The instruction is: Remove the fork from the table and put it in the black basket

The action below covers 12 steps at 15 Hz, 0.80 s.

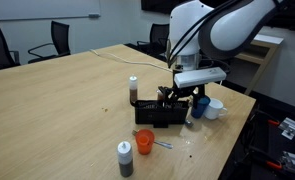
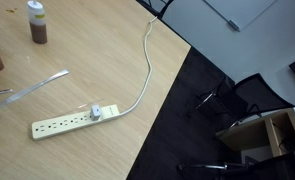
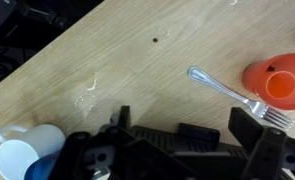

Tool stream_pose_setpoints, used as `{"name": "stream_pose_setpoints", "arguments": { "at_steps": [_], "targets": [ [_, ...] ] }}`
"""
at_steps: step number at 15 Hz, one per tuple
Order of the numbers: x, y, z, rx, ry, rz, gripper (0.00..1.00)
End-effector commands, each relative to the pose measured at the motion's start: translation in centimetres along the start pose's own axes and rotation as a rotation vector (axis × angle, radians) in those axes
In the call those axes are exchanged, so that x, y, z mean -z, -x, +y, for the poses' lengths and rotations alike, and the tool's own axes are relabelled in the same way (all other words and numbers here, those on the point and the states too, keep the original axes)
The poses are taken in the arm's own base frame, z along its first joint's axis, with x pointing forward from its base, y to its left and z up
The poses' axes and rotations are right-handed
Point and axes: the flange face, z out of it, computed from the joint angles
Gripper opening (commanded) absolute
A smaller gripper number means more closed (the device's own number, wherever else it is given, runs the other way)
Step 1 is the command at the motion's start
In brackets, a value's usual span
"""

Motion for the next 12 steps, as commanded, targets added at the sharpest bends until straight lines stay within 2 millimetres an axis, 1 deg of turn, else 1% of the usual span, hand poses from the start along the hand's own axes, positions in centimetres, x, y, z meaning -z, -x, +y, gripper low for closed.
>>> {"name": "stream_pose_setpoints", "arguments": {
  "at_steps": [1,6,8,12],
  "targets": [
    [0.2,0.1,-0.1,-0.003,-0.002,0.001,1.00],
    [0.4,0.2,-0.2,-0.007,-0.004,0.004,1.00],
    [-0.2,0.0,-1.0,-0.031,-0.011,0.000,1.00],
    [-2.8,-1.3,-3.7,-0.276,-0.037,0.016,1.00]
  ]
}}
